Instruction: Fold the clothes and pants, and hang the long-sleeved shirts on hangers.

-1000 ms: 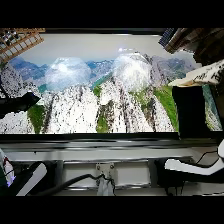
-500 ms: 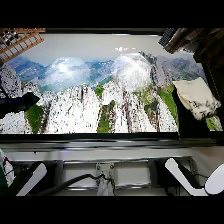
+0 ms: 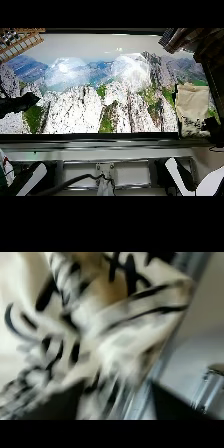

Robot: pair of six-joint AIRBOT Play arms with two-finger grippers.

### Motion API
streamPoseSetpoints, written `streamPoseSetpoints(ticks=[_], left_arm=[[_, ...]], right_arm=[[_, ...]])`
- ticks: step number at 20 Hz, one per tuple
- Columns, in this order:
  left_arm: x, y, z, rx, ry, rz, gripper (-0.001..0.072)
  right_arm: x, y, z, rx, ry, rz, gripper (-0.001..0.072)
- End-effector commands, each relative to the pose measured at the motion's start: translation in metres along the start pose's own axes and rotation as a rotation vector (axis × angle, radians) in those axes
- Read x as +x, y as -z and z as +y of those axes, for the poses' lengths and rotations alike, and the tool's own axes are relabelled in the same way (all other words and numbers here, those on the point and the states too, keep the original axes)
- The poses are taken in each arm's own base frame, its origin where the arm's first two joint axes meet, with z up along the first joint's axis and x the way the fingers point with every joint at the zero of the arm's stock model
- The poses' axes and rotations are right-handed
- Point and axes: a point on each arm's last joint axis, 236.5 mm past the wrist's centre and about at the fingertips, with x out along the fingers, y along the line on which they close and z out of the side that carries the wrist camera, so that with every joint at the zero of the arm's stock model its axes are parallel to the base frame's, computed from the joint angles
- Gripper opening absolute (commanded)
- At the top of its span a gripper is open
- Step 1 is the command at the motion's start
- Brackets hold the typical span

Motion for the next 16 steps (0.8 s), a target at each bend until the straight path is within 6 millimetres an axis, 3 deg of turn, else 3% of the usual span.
streamPoseSetpoints(ticks=[1,3,5,7,9,11,13,16], left_arm=[[0.000,0.000,0.000,0.001,0.000,-0.001,0.0298],[0.000,0.000,0.000,0.001,0.000,-0.001,0.0298],[0.000,0.000,0.000,0.001,0.000,-0.001,0.0298],[0.000,0.000,0.000,0.001,0.000,-0.001,0.0298],[0.000,0.000,0.000,0.001,0.000,-0.001,0.0298],[0.000,0.000,0.000,0.001,0.000,-0.001,0.0298],[0.000,0.000,0.000,0.001,0.000,-0.001,0.0298],[0.000,0.000,0.000,0.001,0.000,-0.001,0.0298]], right_arm=[[-0.006,-0.005,-0.017,-0.035,0.069,-0.020,0.0588],[-0.035,-0.035,0.008,-0.071,-0.020,-0.132,0.0588],[-0.085,-0.062,0.079,-0.141,-0.280,-0.272,0.0588],[-0.148,-0.059,0.171,-0.254,-0.626,-0.382,0.0572],[-0.203,-0.006,0.259,-0.533,-0.938,-0.423,0.0573],[-0.221,0.068,0.311,-0.802,-1.077,-0.380,0.0573],[-0.210,0.134,0.334,-1.000,-1.089,-0.305,0.0572],[-0.173,0.208,0.340,-1.273,-0.995,-0.239,0.0572]])
